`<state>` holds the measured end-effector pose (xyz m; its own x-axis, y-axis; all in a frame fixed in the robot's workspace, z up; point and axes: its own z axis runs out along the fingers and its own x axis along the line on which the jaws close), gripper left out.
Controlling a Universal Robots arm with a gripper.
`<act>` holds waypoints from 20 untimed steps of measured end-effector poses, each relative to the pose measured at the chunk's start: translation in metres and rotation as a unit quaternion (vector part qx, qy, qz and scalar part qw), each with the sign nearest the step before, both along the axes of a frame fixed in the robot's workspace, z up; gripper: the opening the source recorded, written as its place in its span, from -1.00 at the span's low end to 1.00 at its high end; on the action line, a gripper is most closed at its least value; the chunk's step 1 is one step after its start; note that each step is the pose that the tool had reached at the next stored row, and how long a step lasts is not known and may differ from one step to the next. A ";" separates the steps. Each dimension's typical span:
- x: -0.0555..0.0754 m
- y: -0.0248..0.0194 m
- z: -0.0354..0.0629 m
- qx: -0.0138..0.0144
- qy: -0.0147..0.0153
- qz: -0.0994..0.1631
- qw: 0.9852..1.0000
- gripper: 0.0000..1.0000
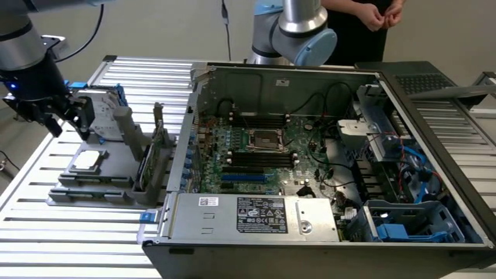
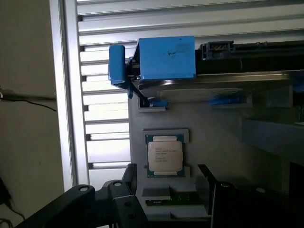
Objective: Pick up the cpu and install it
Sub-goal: 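Pick up the cpu and move it towards the insertion slot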
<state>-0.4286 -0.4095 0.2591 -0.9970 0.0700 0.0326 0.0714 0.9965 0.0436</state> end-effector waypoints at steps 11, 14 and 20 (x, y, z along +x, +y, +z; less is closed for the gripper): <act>0.000 -0.0034 -0.0200 0.000 0.000 0.000 1.000 0.23; 0.000 -0.0039 -0.0254 0.000 0.000 0.000 1.000 0.23; 0.001 -0.0048 -0.0365 0.000 0.000 0.000 1.000 0.23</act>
